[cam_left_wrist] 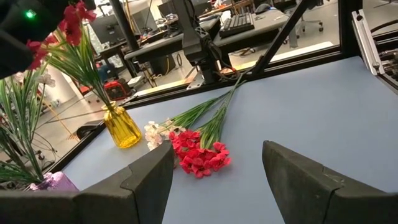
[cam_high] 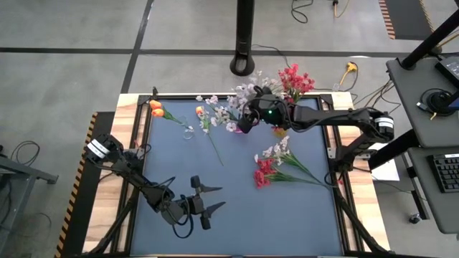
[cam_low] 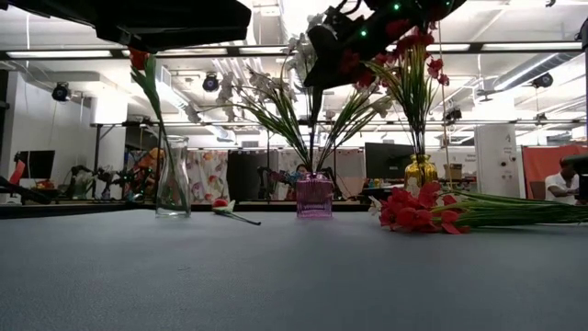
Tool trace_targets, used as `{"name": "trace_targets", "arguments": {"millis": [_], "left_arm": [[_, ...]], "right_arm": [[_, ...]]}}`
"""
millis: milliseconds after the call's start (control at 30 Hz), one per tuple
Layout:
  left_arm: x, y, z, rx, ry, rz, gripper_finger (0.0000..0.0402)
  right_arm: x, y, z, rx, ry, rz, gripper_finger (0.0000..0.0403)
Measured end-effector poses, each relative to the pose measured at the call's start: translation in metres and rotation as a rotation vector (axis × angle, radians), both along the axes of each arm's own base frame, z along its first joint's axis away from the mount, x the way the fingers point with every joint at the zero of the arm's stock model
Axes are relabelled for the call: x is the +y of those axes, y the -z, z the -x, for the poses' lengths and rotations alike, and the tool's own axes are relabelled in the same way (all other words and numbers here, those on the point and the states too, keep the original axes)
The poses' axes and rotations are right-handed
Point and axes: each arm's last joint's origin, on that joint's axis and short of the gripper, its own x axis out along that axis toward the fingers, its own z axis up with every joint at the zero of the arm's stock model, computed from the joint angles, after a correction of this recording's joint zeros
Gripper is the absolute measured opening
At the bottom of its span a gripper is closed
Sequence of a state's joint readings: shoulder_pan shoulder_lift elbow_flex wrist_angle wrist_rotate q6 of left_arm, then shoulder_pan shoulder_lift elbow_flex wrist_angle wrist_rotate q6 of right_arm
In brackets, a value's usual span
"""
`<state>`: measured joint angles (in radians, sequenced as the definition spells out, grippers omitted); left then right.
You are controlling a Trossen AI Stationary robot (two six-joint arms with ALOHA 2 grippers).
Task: Sort flowers into vase by color
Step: Put the white flowers into the pink vase
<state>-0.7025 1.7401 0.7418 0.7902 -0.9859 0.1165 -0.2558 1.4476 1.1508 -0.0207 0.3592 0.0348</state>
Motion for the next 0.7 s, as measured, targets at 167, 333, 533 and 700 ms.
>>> {"name": "trace_targets", "arguments": {"millis": [167,333,533,700], "left_arm": [[0.000,0.000,0.000,0.000,-0.001,0.001,0.0227],[0.000,0.000,0.000,-0.001,-0.001,0.002,0.0227],[0.001,0.000,0.000,-0.001,-0.003,0.003,0.0227],[0.001,0.000,0.000,-0.001,-0.003,0.004,0.0227]], "right_arm": [[0.002,-0.007,0.006,-0.014,0.004,-0.012,0.0209],[0.007,-0.016,0.011,-0.034,-0.004,-0.008,0.0238],[0.013,-0.027,0.018,-0.071,-0.019,0.001,0.0271],[0.017,-0.036,0.023,-0.098,-0.029,0.007,0.0291]]}}
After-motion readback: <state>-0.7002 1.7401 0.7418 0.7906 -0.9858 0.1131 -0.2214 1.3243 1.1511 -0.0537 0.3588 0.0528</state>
